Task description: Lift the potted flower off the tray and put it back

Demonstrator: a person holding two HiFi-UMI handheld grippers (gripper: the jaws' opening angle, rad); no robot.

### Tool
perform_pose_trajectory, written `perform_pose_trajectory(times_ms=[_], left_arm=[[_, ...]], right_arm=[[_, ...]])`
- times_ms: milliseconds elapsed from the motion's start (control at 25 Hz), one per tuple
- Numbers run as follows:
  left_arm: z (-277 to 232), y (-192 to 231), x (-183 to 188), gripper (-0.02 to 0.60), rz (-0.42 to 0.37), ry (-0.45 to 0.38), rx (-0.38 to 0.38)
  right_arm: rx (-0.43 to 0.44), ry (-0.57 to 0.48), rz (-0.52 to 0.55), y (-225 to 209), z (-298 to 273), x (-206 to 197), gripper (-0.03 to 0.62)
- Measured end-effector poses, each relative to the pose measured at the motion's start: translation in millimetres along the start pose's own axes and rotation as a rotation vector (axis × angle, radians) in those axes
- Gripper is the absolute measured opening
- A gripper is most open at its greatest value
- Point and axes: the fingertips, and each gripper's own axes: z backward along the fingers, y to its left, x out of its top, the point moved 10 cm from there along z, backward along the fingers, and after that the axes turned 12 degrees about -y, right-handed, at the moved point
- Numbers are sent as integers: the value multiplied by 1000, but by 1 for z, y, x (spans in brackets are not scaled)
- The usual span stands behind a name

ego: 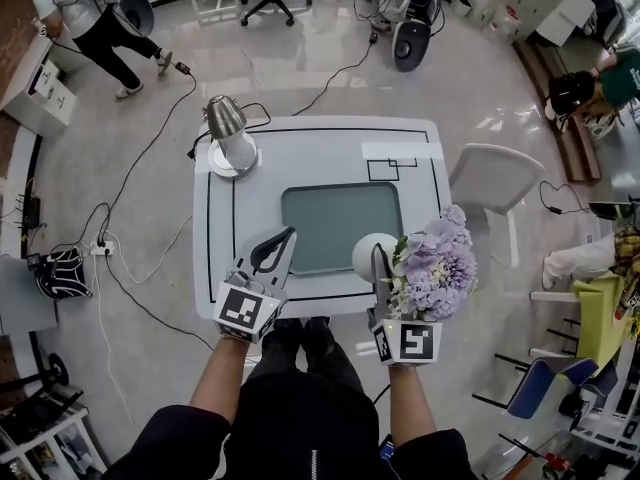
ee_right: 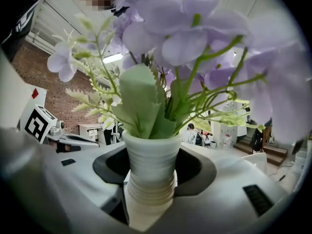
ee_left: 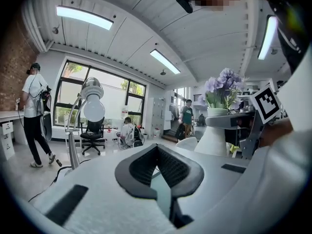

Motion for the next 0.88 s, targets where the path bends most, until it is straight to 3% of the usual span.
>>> perform_pose_trajectory(times_ms=[880], left_arm=[[2, -7, 4, 5, 4, -14, -9]], right_arm=[[41, 22, -24, 4, -2, -12, 239]])
